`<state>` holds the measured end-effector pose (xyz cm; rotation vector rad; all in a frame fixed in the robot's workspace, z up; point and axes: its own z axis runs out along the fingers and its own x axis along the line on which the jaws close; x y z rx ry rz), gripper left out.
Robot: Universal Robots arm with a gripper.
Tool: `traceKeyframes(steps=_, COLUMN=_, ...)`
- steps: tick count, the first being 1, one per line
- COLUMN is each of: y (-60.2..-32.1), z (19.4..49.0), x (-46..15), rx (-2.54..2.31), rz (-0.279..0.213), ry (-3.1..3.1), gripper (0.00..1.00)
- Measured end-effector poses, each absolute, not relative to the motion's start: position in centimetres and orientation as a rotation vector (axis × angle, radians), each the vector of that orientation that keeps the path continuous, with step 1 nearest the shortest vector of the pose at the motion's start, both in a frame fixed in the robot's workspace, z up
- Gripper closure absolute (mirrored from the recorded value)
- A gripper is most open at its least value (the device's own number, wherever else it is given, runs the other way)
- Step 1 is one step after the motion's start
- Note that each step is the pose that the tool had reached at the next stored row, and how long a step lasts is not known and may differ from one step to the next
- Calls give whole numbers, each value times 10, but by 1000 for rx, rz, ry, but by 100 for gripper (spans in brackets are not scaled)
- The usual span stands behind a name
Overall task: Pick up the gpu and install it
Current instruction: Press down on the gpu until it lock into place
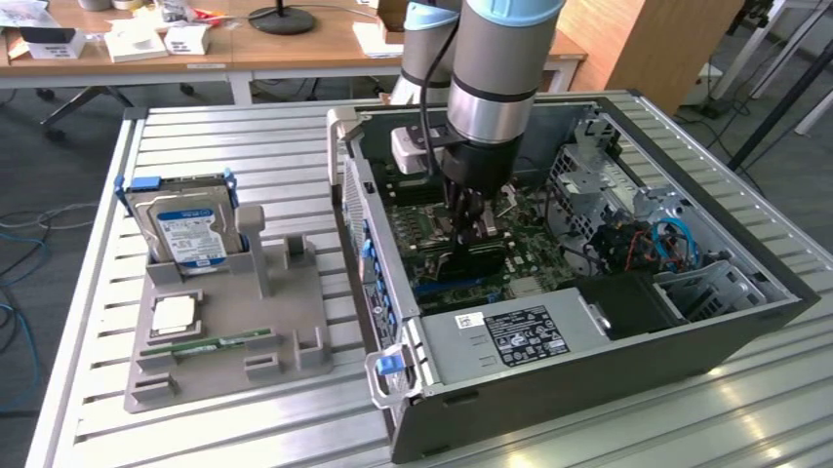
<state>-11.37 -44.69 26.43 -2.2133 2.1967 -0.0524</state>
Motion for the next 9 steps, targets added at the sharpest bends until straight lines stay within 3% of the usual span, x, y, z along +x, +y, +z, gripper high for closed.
traceKeyframes(steps=9, y=-447, z=264, x=-114, rx=-2213, rz=-52, ry=2197, gripper=90)
